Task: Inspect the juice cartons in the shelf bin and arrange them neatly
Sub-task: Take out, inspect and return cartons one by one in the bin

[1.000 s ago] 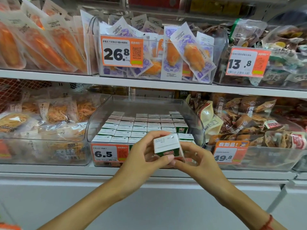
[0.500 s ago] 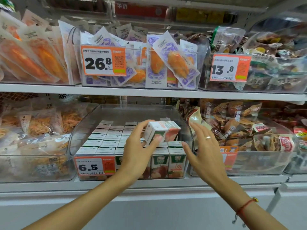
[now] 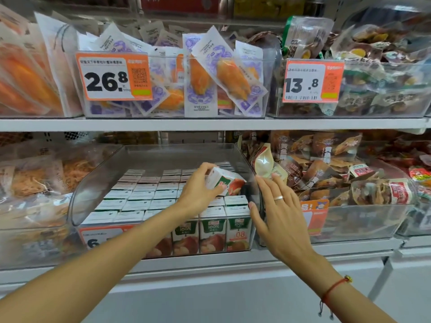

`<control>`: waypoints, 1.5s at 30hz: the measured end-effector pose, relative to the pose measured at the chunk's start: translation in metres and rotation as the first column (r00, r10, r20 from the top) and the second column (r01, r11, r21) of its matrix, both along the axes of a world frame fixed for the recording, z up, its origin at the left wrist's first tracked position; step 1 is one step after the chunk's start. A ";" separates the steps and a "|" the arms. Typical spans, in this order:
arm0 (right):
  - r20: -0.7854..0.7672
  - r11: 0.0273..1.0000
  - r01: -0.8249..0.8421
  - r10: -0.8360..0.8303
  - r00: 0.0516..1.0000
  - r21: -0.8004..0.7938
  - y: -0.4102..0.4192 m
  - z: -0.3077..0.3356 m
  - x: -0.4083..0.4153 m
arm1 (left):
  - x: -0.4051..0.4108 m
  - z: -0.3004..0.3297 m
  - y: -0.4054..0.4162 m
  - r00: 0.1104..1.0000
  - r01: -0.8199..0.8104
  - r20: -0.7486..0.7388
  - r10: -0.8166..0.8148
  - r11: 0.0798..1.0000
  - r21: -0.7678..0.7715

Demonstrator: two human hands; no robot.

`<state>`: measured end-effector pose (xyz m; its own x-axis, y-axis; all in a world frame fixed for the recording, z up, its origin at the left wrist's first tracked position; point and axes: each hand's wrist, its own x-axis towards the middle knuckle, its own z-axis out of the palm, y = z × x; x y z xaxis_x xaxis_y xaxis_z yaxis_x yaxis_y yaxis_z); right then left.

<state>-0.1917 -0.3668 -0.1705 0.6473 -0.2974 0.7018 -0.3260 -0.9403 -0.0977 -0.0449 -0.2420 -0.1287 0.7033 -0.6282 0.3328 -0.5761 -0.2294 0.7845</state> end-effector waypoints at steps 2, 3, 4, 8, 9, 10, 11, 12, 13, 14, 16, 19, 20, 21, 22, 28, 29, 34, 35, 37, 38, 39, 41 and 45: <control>0.004 1.000 -0.001 0.001 1.000 -0.004 -0.001 0.000 0.000 | 0.010 0.010 0.004 0.995 0.097 0.025 -0.099 0.993 0.070; 0.005 1.000 0.002 -0.002 1.000 -0.011 -0.001 -0.001 0.000 | 0.014 0.016 0.003 0.988 0.132 0.068 -0.142 0.982 0.133; 0.002 1.000 0.006 -0.006 1.000 -0.018 -0.001 -0.001 0.000 | 0.019 0.022 0.001 0.975 0.148 0.130 -0.179 0.966 0.214; -0.016 1.000 0.014 -0.014 1.000 -0.025 -0.002 -0.001 0.001 | 0.024 0.039 -0.019 0.903 0.114 0.320 -0.288 0.876 0.468; -0.019 1.000 0.015 -0.015 1.000 -0.024 -0.002 -0.001 0.001 | 0.024 0.040 -0.025 0.901 0.121 0.313 -0.301 0.867 0.484; -0.021 1.000 0.015 -0.016 1.000 -0.022 -0.002 -0.001 0.001 | 0.024 0.039 -0.029 0.905 0.124 0.303 -0.299 0.865 0.486; -0.023 1.000 0.014 -0.015 1.000 -0.019 -0.002 -0.001 0.001 | 0.024 0.036 -0.033 0.915 0.117 0.290 -0.282 0.871 0.477; -0.025 1.000 0.013 -0.014 1.000 -0.018 -0.002 -0.001 0.001 | 0.024 0.033 -0.035 0.925 0.104 0.280 -0.257 0.880 0.464; -0.024 1.000 0.013 -0.014 1.000 -0.019 -0.002 -0.002 0.001 | 0.023 0.029 -0.036 0.932 0.089 0.275 -0.235 0.886 0.456; -0.021 1.000 0.014 -0.015 1.000 -0.022 -0.002 -0.001 0.001 | 0.023 0.023 -0.037 0.936 0.076 0.275 -0.221 0.887 0.455; -0.014 0.999 0.017 -0.017 1.000 -0.030 -0.002 -0.001 0.000 | 0.025 0.010 -0.036 0.941 0.070 0.264 -0.211 0.886 0.458; -0.010 0.999 0.018 -0.018 1.000 -0.033 -0.001 0.000 0.000 | 0.027 0.002 -0.030 0.954 0.070 0.235 -0.185 0.903 0.425; -0.008 0.999 0.017 -0.017 1.000 -0.031 -0.002 0.000 0.001 | 0.027 0.001 -0.028 0.952 0.059 0.250 -0.179 0.904 0.423; -0.003 0.999 0.016 -0.016 1.000 -0.031 -0.002 0.000 0.001 | 0.027 0.001 -0.028 0.942 0.037 0.287 -0.176 0.902 0.431; 0.004 0.999 0.016 -0.015 1.000 -0.035 -0.002 -0.001 0.001 | 0.027 0.001 -0.028 0.928 0.010 0.331 -0.172 0.899 0.439; 0.039 0.999 0.020 -0.018 0.999 -0.045 -0.002 -0.003 0.003 | 0.044 0.007 -0.036 0.954 0.036 0.251 -0.164 0.894 0.446; 0.045 0.999 0.021 -0.019 0.999 -0.047 -0.003 -0.004 0.003 | 0.049 0.010 -0.038 0.938 0.017 0.292 -0.186 0.867 0.498; 0.085 0.998 0.008 -0.004 0.996 -0.056 -0.004 -0.005 0.005 | 0.072 0.027 -0.051 0.893 0.035 0.290 -0.343 0.697 0.716; 0.093 0.999 0.003 0.001 0.996 -0.051 -0.004 -0.005 0.006 | 0.074 0.030 -0.054 0.891 0.044 0.274 -0.362 0.671 0.740; 0.104 0.999 -0.009 0.014 0.994 -0.046 -0.004 -0.006 0.006 | 0.080 0.034 -0.062 0.878 0.031 0.275 -0.392 0.619 0.785; 0.110 0.999 -0.018 0.023 0.994 -0.044 -0.004 -0.007 0.006 | 0.082 0.035 -0.065 0.872 0.015 0.283 -0.400 0.599 0.800; 0.116 0.999 -0.025 0.030 0.993 -0.042 -0.005 -0.007 0.007 | 0.085 0.035 -0.068 0.870 -0.001 0.289 -0.399 0.585 0.811; 0.126 0.999 -0.031 0.035 0.991 -0.039 -0.005 -0.008 0.008 | 0.088 0.034 -0.071 0.881 -0.008 0.276 -0.385 0.571 0.821; 0.129 0.999 -0.040 0.044 0.991 -0.033 -0.007 -0.009 0.009 | 0.088 0.028 -0.067 0.879 0.021 0.275 -0.389 0.609 0.793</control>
<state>-0.1828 -0.3734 -0.1795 0.5615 -0.2488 0.7892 -0.2723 -0.9562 -0.1076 0.0428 -0.3087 -0.1005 0.4464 -0.8863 -0.1232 -0.8849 -0.4577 0.0863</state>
